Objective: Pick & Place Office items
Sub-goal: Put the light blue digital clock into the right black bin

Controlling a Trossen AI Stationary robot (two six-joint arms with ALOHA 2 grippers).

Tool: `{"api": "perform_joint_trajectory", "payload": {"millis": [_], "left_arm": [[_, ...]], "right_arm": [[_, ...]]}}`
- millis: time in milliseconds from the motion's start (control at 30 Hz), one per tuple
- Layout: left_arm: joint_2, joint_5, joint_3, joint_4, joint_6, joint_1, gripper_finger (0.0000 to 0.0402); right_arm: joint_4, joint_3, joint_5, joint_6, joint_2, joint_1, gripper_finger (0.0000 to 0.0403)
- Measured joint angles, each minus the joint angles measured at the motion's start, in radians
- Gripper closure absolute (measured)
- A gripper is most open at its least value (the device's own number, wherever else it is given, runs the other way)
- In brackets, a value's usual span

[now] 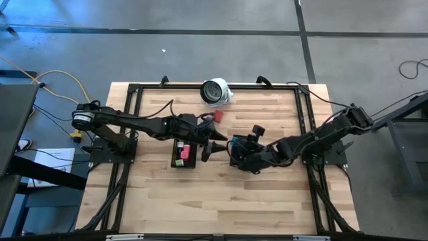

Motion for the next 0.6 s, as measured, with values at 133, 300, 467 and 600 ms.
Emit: {"api": "perform_joint_trajectory", "payload": {"millis": [133,300,467,600], "left_arm": [[0.014,-0.026,0.000,0.006,0.000,0.005,0.0188],[0.055,-0.025,0.001,0.045,-0.027,0.022,0.0188],[0.079,-0.008,0.000,0.081,-0.030,0.039,0.0188],[0.081,-0.007,0.000,0.094,-0.030,0.040,0.0188]], "right_arm": [[-0.001,0.002,0.012,-0.042,0.000,-0.005,0.0280],[0.001,0.022,0.012,-0.076,0.000,-0.020,0.0280],[0.001,0.026,0.007,-0.101,0.000,-0.020,0.0281],[0.002,0.026,0.007,-0.101,0.000,-0.021,0.0281]]}}
